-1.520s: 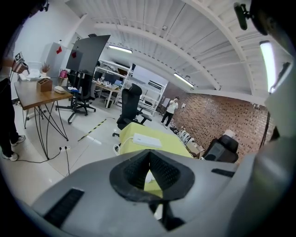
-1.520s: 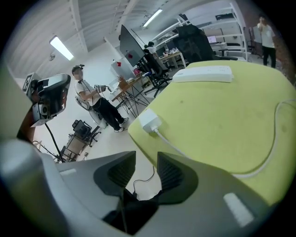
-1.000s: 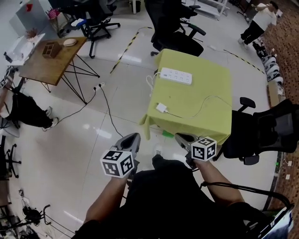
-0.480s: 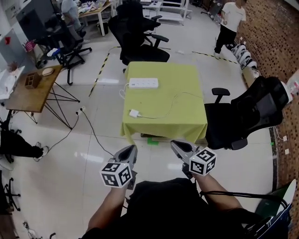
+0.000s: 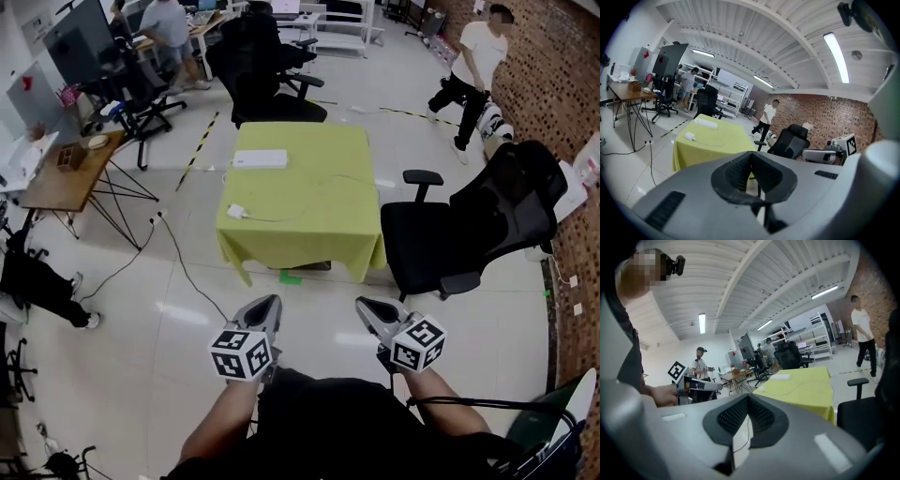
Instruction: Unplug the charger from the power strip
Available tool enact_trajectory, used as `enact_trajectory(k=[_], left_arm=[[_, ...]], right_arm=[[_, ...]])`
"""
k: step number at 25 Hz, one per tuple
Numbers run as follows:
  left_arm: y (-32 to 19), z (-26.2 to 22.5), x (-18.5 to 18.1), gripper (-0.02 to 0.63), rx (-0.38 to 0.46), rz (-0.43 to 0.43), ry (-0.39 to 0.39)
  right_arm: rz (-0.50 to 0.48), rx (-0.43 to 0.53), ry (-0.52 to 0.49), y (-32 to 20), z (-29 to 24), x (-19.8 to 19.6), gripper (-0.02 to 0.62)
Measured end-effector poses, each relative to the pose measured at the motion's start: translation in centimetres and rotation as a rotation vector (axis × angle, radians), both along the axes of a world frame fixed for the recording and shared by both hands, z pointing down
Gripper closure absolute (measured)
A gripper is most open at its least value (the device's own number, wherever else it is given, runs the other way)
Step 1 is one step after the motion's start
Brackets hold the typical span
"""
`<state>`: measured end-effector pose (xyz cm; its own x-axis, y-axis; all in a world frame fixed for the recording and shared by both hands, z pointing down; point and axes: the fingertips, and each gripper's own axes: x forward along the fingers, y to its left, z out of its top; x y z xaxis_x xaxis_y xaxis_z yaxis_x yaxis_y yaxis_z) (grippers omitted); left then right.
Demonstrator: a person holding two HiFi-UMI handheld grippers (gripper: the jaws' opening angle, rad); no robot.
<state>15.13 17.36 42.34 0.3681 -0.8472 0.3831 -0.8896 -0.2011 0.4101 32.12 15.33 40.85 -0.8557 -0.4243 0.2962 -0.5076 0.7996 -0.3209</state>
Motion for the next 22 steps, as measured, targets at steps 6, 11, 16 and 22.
enact_trajectory(k=[6,11,16,22], left_arm=[[7.9,3.4,9.3,0.6,-0.085,-0.001,0.014],[11.2,3.7,12.1,0.6,-0.12,-0.043,0.003],[10.9,2.1,11.7,0.6,-0.091,-0.057,-0.029],[10.1,1.3,11.0,0.6,-0.083,-0.048,-0.055]], right_arm=[[-0.036,-0.063,0.013,6.2,3.2,7.8,0.594],[-0.098,-0.105,0.015,9.4,4.3,9.9,0.594],[-0.119,-0.079,-0.019,9.6,3.1,9.2,0.594],[-0.123,-0.049,-0.05,8.8,2.2,7.9,0.594]])
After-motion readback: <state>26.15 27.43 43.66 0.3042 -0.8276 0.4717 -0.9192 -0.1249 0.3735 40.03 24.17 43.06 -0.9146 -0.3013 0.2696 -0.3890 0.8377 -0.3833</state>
